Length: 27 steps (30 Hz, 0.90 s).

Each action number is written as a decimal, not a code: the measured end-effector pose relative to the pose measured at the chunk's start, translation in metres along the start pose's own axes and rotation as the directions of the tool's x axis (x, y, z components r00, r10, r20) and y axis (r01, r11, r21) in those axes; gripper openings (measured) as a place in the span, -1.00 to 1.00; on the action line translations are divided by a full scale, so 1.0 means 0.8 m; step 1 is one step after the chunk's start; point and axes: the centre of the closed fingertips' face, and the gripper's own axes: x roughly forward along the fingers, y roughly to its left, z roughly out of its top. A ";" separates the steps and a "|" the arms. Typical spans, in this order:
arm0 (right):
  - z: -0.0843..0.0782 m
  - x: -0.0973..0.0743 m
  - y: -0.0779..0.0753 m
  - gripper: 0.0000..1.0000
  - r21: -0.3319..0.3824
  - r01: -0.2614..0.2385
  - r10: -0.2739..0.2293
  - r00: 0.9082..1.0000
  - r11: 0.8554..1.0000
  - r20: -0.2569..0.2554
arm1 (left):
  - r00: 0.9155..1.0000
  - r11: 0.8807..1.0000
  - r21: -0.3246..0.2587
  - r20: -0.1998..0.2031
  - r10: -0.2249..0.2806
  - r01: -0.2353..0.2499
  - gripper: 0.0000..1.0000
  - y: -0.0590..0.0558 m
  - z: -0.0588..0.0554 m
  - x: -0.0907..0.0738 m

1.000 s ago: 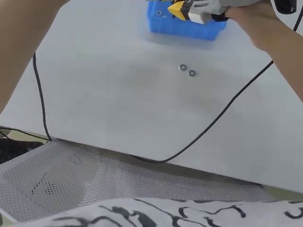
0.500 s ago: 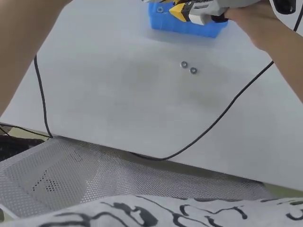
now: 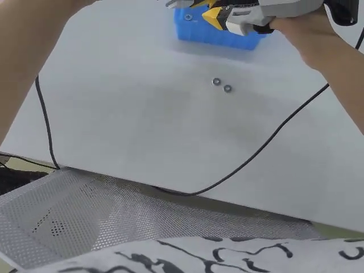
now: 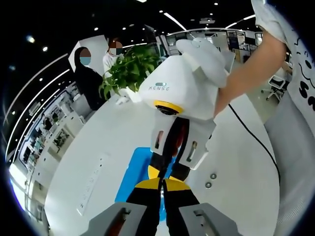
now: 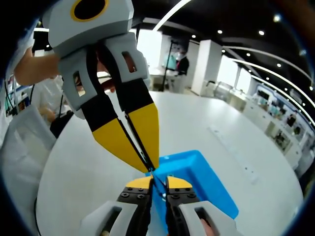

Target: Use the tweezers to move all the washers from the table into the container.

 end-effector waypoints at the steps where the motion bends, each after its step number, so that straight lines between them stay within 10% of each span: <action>1: 0.003 -0.003 0.003 -0.90 0.002 0.002 -0.002 1.000 1.000 0.007 | 1.000 1.000 0.003 0.010 0.002 -0.002 -1.00 -0.003 0.005 -0.005; 9: 0.024 -0.032 0.023 -0.93 -0.018 0.027 -0.026 0.998 0.999 0.059 | 0.995 0.997 -0.077 0.098 0.027 -0.019 -1.00 -0.016 0.045 -0.031; 27: 0.030 -0.054 0.073 -0.94 0.019 -0.022 0.021 0.996 1.000 0.086 | 0.991 0.988 -0.153 0.131 -0.005 0.025 -1.00 -0.054 0.045 -0.064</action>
